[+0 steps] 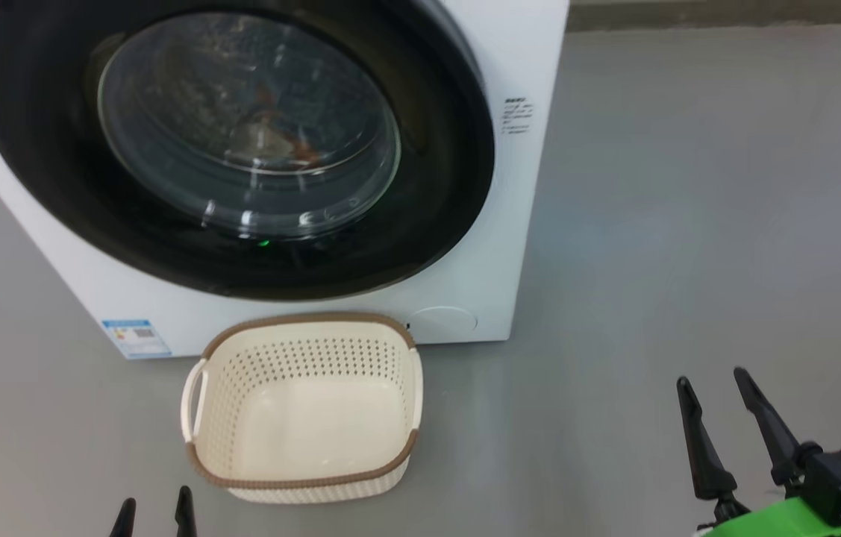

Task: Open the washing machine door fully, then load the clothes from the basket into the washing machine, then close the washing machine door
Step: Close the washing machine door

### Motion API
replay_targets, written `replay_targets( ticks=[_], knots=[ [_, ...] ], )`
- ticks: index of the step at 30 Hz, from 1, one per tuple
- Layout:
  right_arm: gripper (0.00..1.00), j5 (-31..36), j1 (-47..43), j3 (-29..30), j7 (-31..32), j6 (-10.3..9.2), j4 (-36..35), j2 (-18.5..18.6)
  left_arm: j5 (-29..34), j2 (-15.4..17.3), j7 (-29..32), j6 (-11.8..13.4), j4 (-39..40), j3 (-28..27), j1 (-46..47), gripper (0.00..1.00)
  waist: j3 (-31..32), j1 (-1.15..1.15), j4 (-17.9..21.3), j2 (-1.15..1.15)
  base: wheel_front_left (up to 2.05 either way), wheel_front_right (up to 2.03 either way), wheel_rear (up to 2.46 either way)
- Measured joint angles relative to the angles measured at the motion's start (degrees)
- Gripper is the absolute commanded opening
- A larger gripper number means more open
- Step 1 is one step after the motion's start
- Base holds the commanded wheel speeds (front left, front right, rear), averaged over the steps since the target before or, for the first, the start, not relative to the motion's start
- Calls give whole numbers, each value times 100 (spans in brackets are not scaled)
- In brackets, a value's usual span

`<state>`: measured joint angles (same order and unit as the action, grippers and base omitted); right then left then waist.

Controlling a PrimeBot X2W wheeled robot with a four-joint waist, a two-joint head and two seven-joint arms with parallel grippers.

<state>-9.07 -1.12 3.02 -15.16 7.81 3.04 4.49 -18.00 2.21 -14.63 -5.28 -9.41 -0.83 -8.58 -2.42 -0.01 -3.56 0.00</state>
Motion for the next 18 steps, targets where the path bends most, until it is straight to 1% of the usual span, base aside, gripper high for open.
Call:
replay_targets(
  ticks=[8, 18],
  knots=[
    [100, 66, -369, 198, 1, 0, -21, -102, 59, 2, 0, -3, 25, -26, -96, 100, 287, 0, 237, 0, 0, 0, 0],
    [100, 66, -430, 321, 20, 0, 46, -191, 66, 2, 0, -2, 59, -37, -108, 100, 325, 0, 213, 0, 0, 0, 0]
  ],
)
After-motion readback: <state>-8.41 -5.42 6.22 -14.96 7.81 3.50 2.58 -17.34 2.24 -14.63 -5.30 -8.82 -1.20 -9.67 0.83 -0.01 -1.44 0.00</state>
